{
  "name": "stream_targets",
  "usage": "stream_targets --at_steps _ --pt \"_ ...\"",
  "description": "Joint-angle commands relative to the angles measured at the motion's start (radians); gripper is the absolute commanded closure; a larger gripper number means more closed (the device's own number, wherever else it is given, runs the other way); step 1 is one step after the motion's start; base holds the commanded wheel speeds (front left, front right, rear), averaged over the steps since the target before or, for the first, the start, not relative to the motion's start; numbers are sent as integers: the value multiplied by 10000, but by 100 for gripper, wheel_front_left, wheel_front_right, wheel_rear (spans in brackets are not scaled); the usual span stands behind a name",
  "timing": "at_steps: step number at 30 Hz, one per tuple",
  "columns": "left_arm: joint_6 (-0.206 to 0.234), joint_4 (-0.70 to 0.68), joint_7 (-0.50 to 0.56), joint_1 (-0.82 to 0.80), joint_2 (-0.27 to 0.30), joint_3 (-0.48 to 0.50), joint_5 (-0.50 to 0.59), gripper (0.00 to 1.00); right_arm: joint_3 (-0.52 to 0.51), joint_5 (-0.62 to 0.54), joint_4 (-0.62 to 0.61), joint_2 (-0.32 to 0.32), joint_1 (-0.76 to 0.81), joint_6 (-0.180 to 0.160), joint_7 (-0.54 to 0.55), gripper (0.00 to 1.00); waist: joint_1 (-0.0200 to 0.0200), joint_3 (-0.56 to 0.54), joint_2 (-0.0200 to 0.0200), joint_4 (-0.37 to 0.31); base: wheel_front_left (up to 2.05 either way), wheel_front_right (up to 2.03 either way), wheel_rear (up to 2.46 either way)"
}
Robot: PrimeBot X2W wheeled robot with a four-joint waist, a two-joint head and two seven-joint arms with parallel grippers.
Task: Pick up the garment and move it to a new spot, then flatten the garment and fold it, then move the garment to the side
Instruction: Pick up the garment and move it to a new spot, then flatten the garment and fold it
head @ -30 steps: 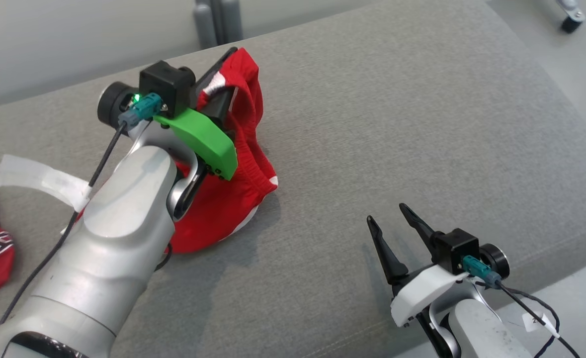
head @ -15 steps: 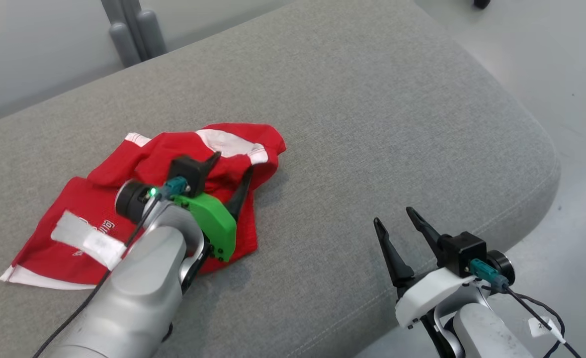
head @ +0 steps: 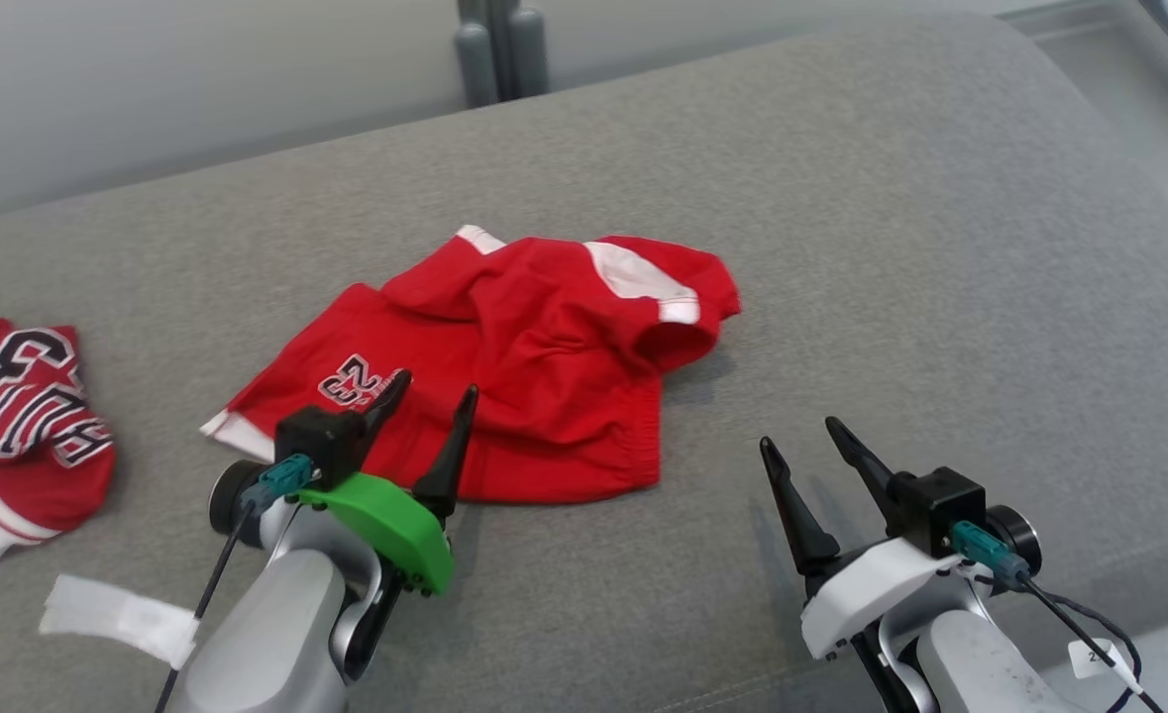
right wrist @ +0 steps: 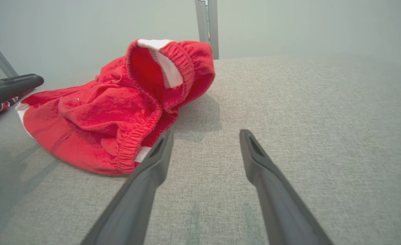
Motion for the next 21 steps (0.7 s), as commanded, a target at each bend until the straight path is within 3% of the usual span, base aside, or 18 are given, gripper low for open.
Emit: stream_targets --at_steps 1,11,21 --pt "22 -230 -8 356 77 298 170 0 -13 14 -24 -36 86 -8 -33 0 0 -669 0 1727 0 0 0" --pt "76 -1929 -7 2676 -305 2928 1492 0 -251 -60 192 -310 -401 -8 -33 0 0 -882 0 3411 0 0 0" --pt "-25 -2521 -7 3629 -895 3854 2203 0 -1093 -212 1335 -460 -283 -8 -33 0 0 -639 0 4307 0 0 0"
